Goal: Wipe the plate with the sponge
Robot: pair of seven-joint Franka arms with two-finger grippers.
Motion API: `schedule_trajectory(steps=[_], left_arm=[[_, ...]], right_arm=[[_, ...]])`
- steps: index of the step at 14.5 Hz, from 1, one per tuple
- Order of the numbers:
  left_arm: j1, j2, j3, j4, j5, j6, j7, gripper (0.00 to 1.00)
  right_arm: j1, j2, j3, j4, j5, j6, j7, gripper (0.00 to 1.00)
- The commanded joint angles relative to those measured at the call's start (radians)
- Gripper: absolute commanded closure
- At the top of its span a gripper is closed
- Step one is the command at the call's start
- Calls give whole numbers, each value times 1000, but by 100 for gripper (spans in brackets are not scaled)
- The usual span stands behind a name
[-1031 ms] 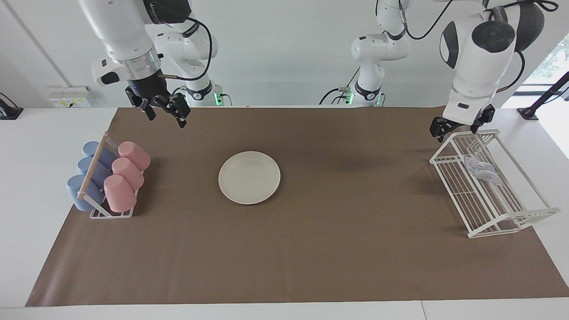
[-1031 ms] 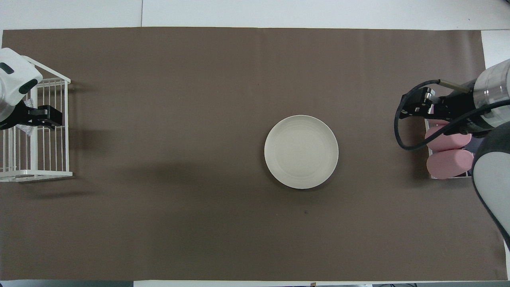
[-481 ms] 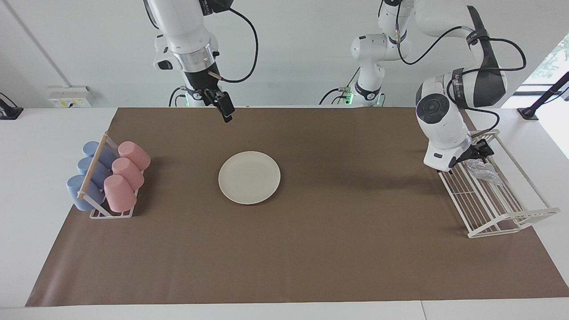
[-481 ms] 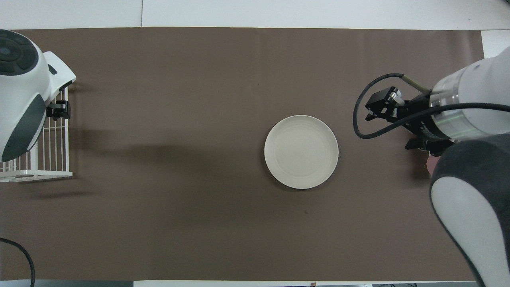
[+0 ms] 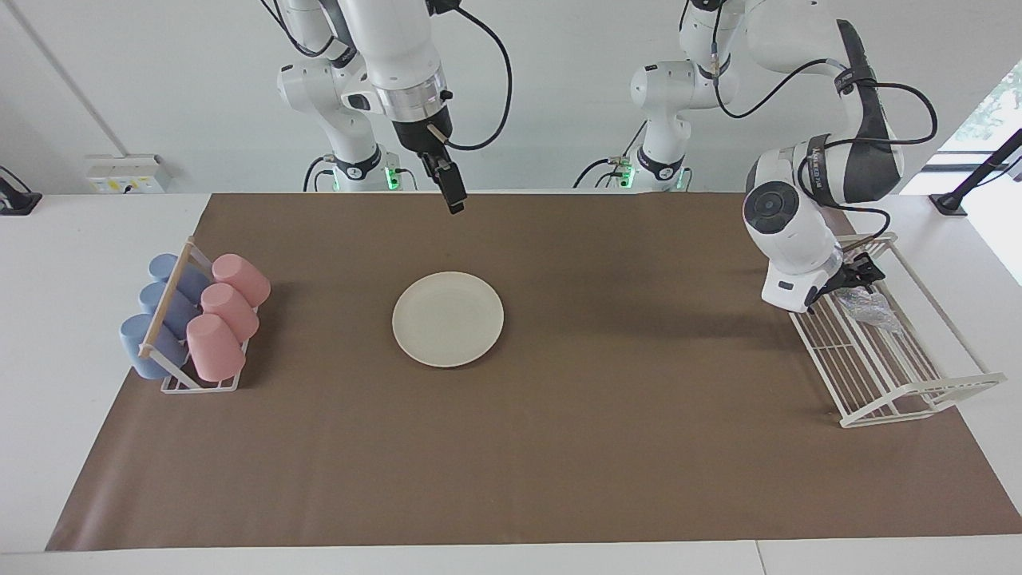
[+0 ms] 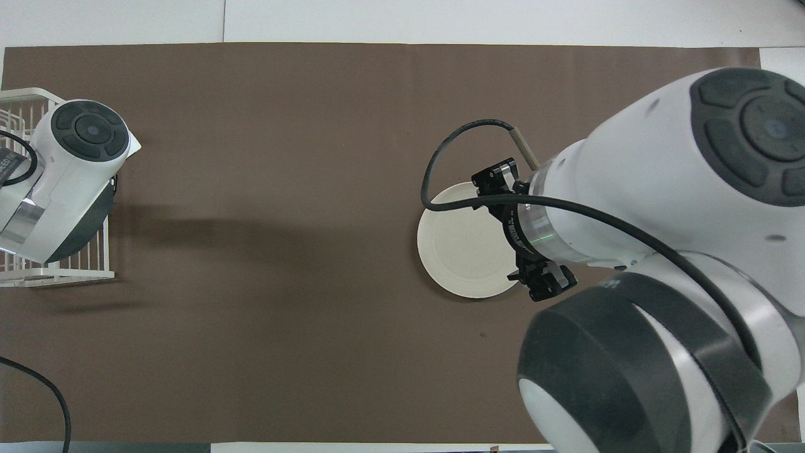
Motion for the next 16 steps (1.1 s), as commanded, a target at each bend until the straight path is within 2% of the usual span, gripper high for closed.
schedule_trajectory(steps=[1,2,5,6,8,11,13,14,16], left_arm=[[9,-33,0,-42,23,30,-40,8],[9,-33,0,-45,23,33,-56,23],[26,-31,0,-45,31,52,-77,86],[29,-31,0,-45,32,56,-77,100],[31,-30,0,-40,31,60,-83,100],[31,-25,0,-16,29,53,-79,100],[31,-26,-4,19,18,44,-67,100],[29,-28,-4,44,0,29,-54,100],[29,-34,-4,116,-134,-6,-33,100]], right_arm=[[47,147,-3,186,-27,-18,102,0],[65,153,-1,189,-39,-4,110,0],[113,156,1,186,-30,28,227,4],[122,161,1,186,-28,38,263,4],[144,190,-1,194,-39,41,289,0],[176,256,-3,269,-39,51,390,0],[202,299,-3,304,-45,103,479,3],[219,317,-4,304,-47,145,504,5],[242,336,-7,304,-50,185,533,8]])
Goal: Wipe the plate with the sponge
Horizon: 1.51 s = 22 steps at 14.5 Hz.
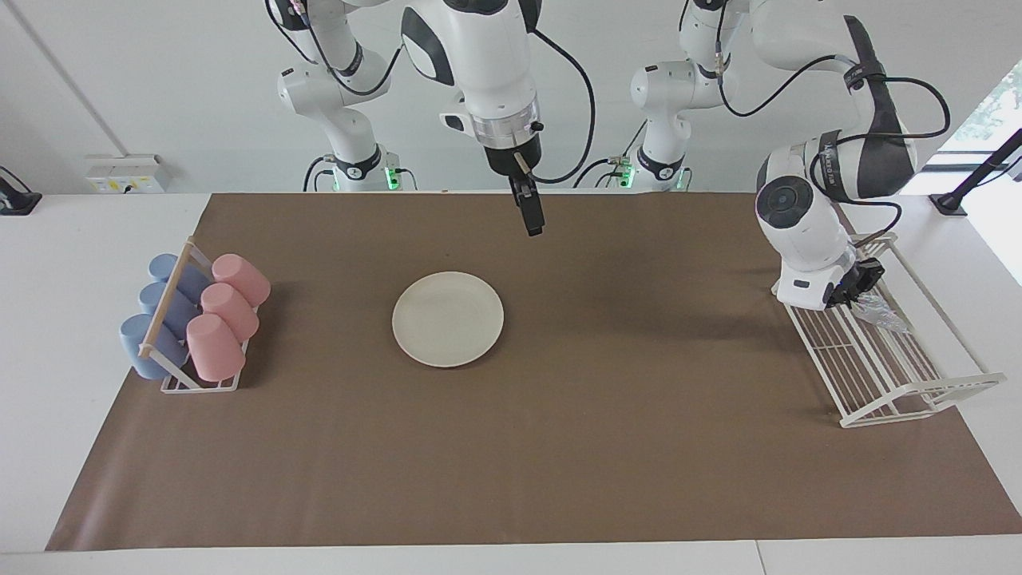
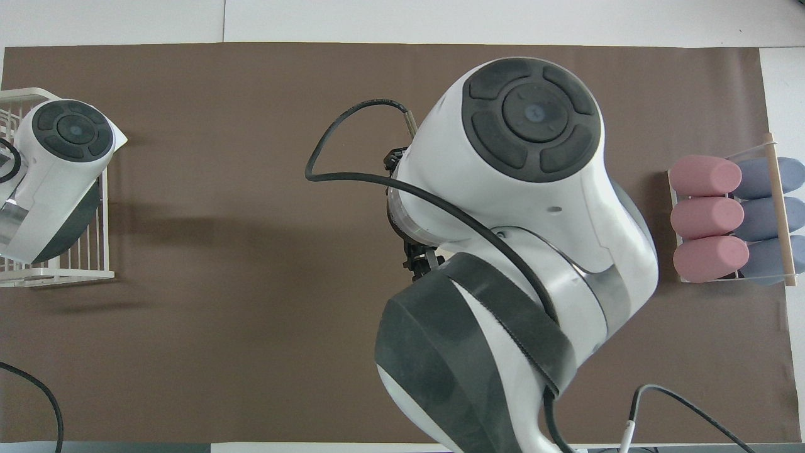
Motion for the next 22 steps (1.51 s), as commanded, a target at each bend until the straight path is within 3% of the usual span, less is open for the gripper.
schedule_trajectory(steps=[1,5,11,14,18,22], left_arm=[[6,-21,-1,105,-200,-60,74,100],[81,-21,7,296,-676,-267,327,100],[115,-41,7,293,-1150,-391,378,100],[115,-91,5,194,-1354,-382,454,100],[101,-223,2,-108,-1648,-280,684,100],[79,-227,1,-253,-1891,-287,899,100]], right_arm=[[27,44,-5,50,-23,-3,47,10],[50,38,-1,50,-79,-64,49,9],[61,35,4,48,-123,-77,47,6],[61,35,4,48,-111,-72,47,3],[62,35,4,48,-109,-71,52,0],[62,35,7,48,-106,-62,53,0]])
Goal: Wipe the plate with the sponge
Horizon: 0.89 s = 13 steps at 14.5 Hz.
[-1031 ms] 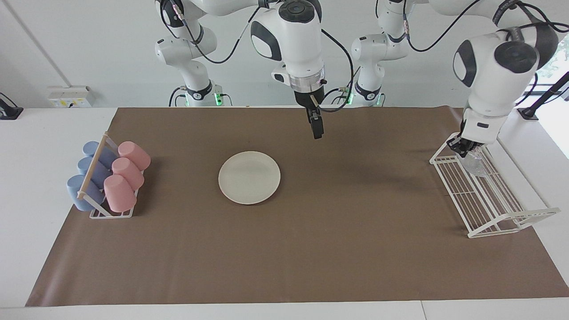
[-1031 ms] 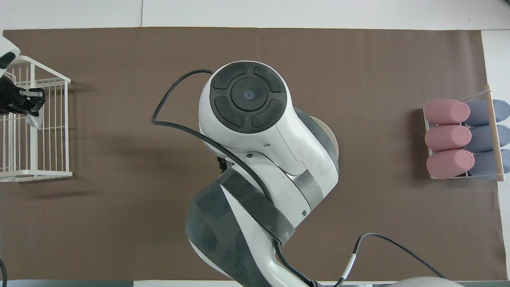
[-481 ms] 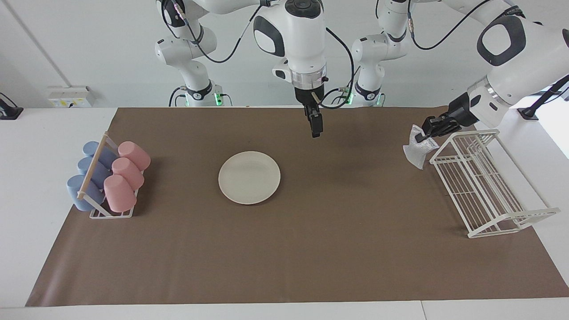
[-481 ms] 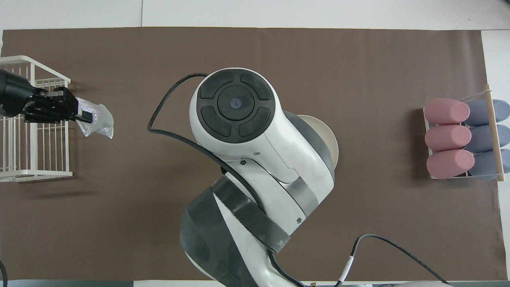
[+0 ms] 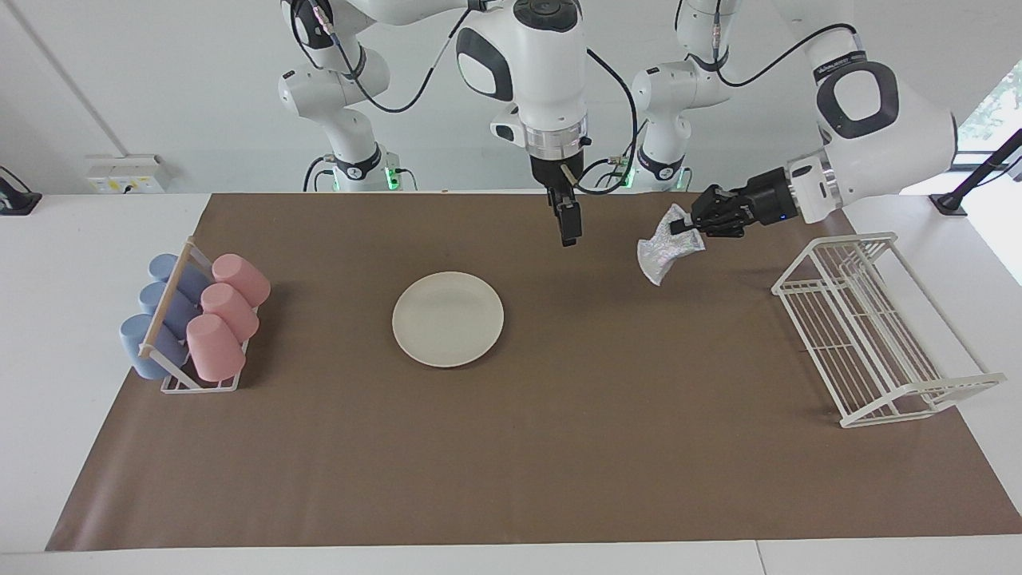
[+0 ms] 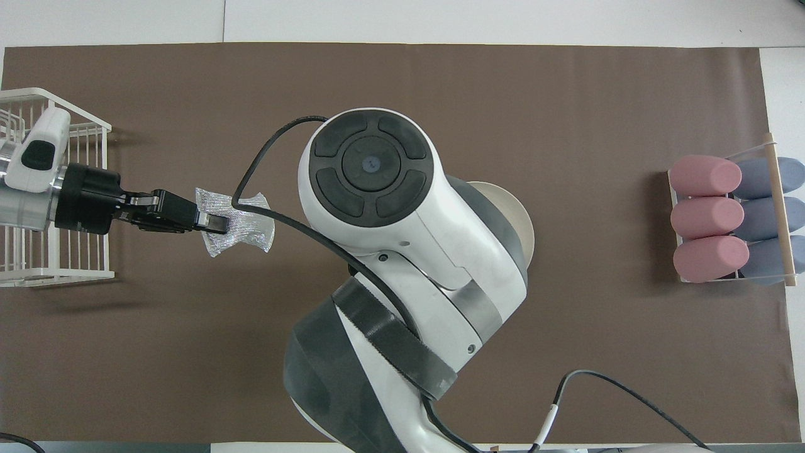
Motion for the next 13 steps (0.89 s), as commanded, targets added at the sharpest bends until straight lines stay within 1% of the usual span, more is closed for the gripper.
schedule_trajectory(steps=[1,2,4,6,7,9,11,13], left_arm=[[-39,-35,8,-118,-155,33,131,100],[-42,-38,8,-154,-204,22,185,100],[-68,-37,0,-170,-318,17,219,100],[-93,-40,-2,-199,-361,14,228,100],[-123,-43,-2,-204,-385,22,228,100],[-130,-41,-2,-204,-390,25,228,100],[-130,-38,-2,-202,-407,25,228,100],[-130,-40,-2,-202,-409,25,228,100]], right_arm=[[3,3,7,14,-7,-2,25,0],[3,3,7,13,-6,11,25,0],[7,0,7,-4,14,80,32,0],[15,-7,7,-24,16,93,49,0],[15,-12,7,-30,16,93,51,0],[15,-23,7,-55,22,114,46,0],[15,-47,7,-116,23,163,40,0],[15,-55,9,-137,23,168,37,0]])
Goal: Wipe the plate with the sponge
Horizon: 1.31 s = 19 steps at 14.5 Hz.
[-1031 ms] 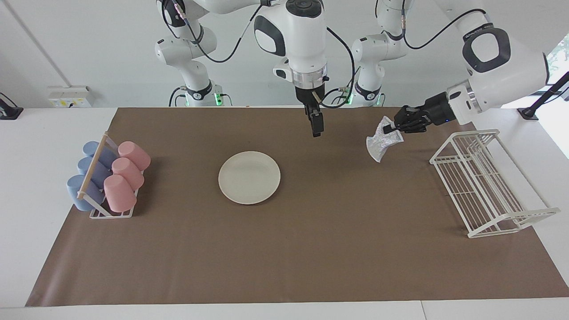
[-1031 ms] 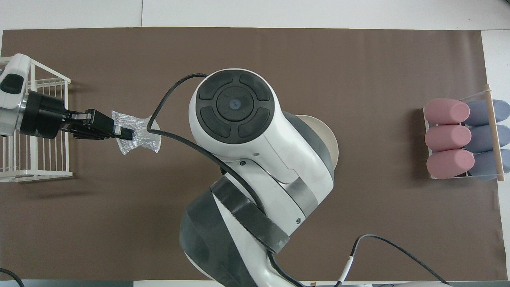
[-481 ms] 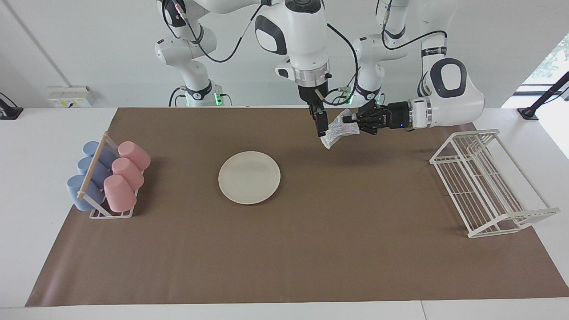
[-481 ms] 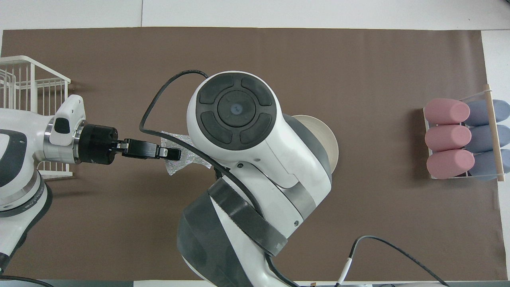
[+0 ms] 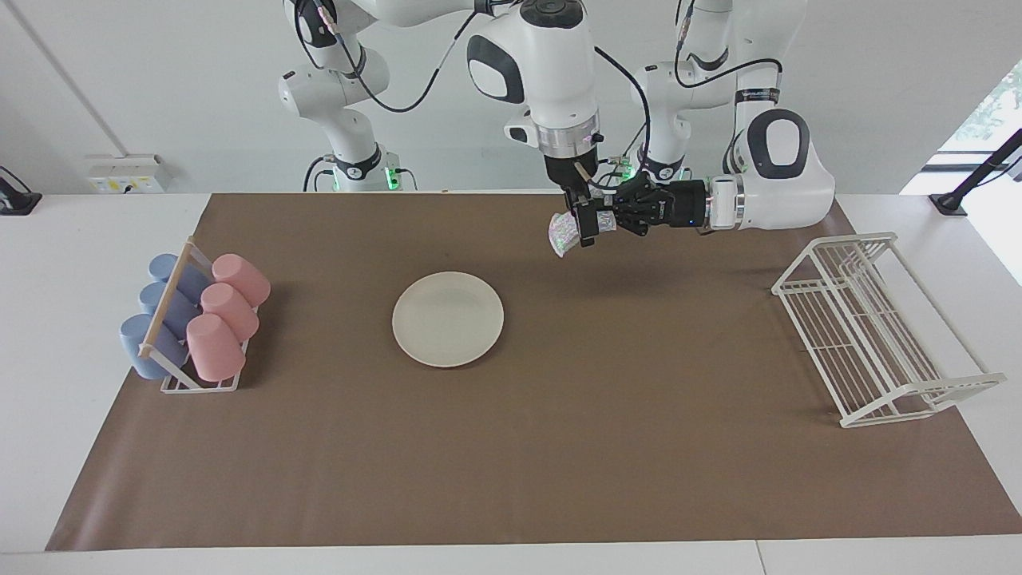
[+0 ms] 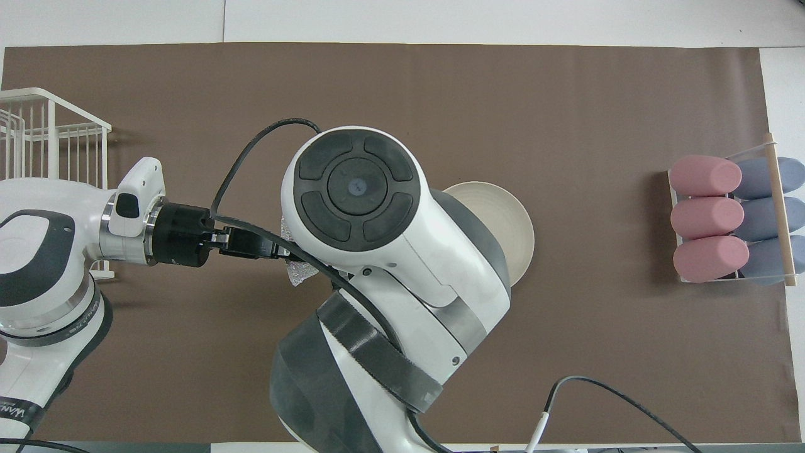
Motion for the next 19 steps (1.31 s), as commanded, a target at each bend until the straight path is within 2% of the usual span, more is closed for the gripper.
schedule_trajectory(steps=[1,2,3,6,8,9,12,17,18,19], left_arm=[[-9,-33,8,-34,-31,17,19,100],[-11,-31,8,-34,-31,22,19,100],[-11,-33,8,-34,-31,23,17,100],[-9,-33,9,-34,-31,14,17,100],[-8,-33,11,-34,-31,13,17,100],[-8,-33,11,-34,-29,11,17,100],[-9,-33,11,-34,-29,10,17,100],[-9,-33,11,-33,-28,8,16,100],[-11,-33,9,-33,-26,11,12,69],[-11,-34,9,-33,-26,11,6,10]], right_arm=[[-8,-44,6,-74,31,30,9,0],[-8,-44,6,-75,48,25,10,1],[-8,-46,6,-75,53,24,12,6],[-8,-46,6,-75,53,21,7,36],[-8,-46,6,-74,51,17,6,44],[-8,-46,6,-72,50,16,4,54],[-9,-53,5,-74,48,1,-8,98],[-8,-55,6,-75,47,5,-8,100],[-8,-55,6,-75,47,5,-5,100],[-8,-53,6,-75,48,7,-2,100]])
